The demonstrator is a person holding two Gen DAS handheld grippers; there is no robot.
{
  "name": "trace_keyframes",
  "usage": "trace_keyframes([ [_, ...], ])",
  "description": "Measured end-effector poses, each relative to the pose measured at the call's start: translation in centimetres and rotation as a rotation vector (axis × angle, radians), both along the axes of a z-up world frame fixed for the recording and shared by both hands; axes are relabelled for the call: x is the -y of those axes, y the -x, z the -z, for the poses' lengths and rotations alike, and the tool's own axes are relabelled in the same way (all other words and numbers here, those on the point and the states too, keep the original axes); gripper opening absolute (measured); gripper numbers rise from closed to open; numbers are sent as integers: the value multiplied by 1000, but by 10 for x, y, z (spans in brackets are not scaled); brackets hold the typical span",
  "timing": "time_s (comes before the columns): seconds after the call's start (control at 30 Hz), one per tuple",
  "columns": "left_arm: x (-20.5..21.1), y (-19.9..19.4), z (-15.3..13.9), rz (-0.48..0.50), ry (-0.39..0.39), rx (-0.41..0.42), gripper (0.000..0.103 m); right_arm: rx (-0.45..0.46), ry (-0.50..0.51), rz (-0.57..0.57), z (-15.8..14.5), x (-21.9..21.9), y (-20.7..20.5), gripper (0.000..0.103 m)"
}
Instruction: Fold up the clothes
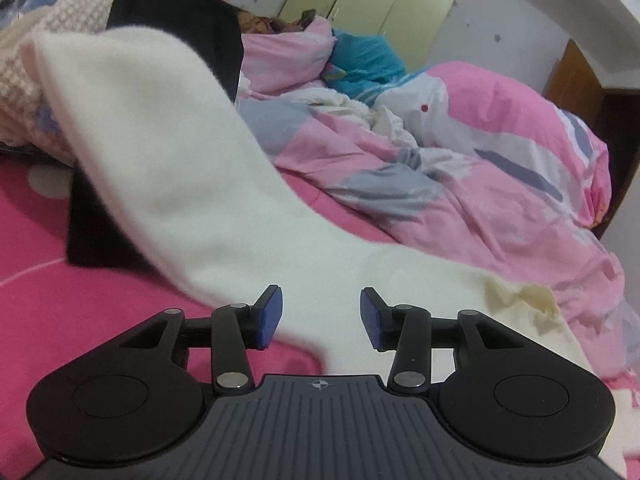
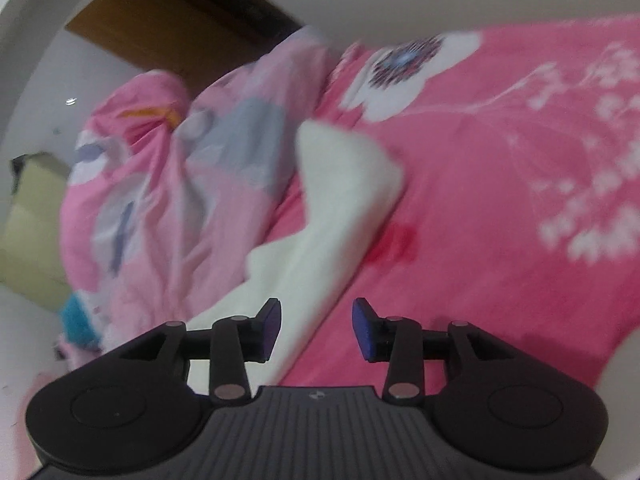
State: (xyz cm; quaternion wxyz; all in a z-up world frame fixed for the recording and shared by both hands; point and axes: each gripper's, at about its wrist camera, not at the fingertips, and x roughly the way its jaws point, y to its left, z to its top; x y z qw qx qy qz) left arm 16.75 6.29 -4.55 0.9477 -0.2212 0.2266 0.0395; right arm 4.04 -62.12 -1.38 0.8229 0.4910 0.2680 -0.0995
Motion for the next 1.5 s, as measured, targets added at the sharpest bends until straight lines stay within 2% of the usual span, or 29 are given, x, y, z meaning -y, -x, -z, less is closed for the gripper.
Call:
trace_keyframes([
  [0.1,-8,22,-15,-26,19,-1,43,30,-4,-111,10,-31,-23,42],
  [0.23,-38,53,-39,-124,-15,76,44,8,22,-173,22,-56,-34,42],
  [0.33,-59,59,-51,-194,-48,89,45,-9,-18,-123,33,-49,-29,42],
  [0.47,-94,64,-64,-297,13,125,47,-33,-40,-58,40,-36,-13,43],
  [0.53,-117,65,-74,-351,56,154,55,-44,-46,-44,42,-32,-5,43],
  [0.57,-132,63,-77,-365,105,152,60,-46,-37,-54,40,-33,-3,43],
  [0.67,-180,53,-81,-395,271,131,64,-34,-11,-105,30,-44,-5,44],
  [0.77,-222,41,-71,-431,449,70,64,-22,13,-167,22,-63,-14,45],
  [0.83,-239,35,-63,-430,542,58,64,-24,19,-208,19,-79,-22,45],
  [0.97,-256,20,-54,-410,568,29,61,-34,16,-282,20,-111,-37,45],
  [1.03,-258,16,-51,-406,575,28,47,-38,8,-302,20,-121,-41,45],
  [1.1,-258,13,-52,-396,561,47,38,-41,-2,-312,22,-127,-44,45],
  [1.17,-254,12,-60,-390,517,77,9,-45,-7,-311,22,-129,-44,45],
  [1.27,-243,12,-83,-331,420,149,7,-52,-10,-299,23,-127,-43,45],
  [1.37,-216,22,-115,-196,279,327,6,-58,-8,-287,25,-125,-40,45],
  [1.43,-196,36,-129,-133,146,448,6,-65,-7,-282,27,-124,-38,45],
  [1.5,-190,44,-128,-114,79,492,6,-76,-7,-283,31,-123,-35,45],
])
